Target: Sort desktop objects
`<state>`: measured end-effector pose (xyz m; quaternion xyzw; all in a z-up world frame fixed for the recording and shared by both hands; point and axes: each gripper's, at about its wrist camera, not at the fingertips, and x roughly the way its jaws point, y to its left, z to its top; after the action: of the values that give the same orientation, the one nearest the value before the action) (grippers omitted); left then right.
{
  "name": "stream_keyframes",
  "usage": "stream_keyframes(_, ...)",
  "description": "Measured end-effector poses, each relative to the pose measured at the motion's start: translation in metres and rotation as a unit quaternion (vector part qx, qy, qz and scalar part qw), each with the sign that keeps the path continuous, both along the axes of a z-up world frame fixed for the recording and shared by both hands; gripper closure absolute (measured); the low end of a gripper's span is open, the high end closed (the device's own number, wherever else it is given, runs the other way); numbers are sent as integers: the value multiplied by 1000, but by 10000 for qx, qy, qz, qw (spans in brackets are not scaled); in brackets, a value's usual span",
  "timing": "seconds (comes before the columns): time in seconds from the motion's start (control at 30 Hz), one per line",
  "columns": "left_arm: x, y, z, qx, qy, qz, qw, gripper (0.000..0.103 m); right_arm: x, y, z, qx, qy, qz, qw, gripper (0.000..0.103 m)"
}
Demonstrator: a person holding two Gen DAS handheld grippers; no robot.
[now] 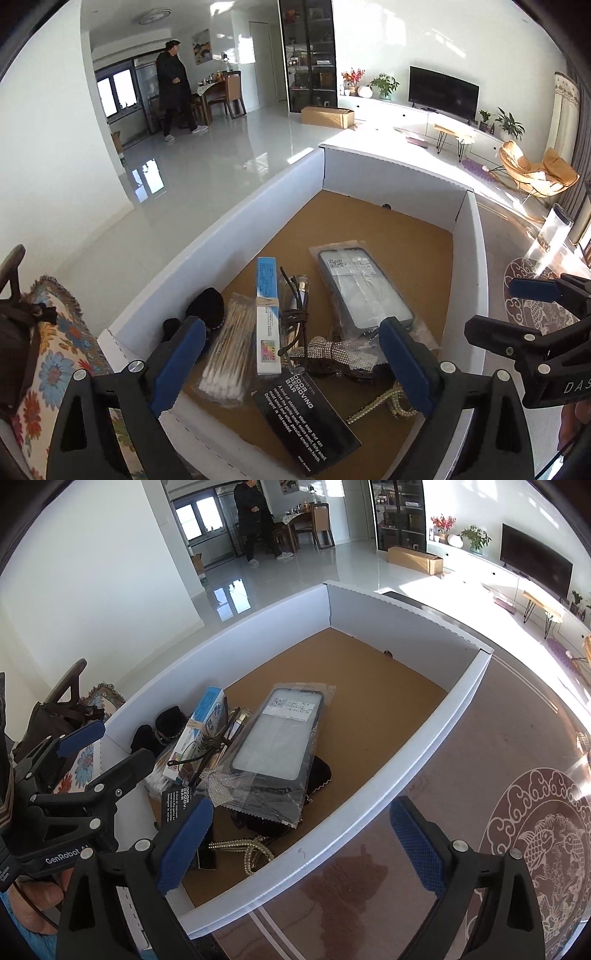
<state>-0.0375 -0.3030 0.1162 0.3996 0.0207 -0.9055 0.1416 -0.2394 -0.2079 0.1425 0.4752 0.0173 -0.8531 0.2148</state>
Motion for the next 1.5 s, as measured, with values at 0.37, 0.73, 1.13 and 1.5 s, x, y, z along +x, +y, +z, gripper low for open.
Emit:
stream_keyframes(0.37,7,-4,3,55,-79,317,9995,6,-3,-4,4,93,44,51,9999,6)
stream_keyframes(0.73,13,-4,0,56,-172,374,9991,6,-2,-15,1,281,-21,223,9994,6)
stream_keyframes(1.13,26,-12,16,278,-271,459,9982,6,0,-25,23,436,-20,456,9980,6)
stream_keyframes(1.5,37,-12,44,155,-121,632,9978,6,11,-39,61,733,41,717,9947,6)
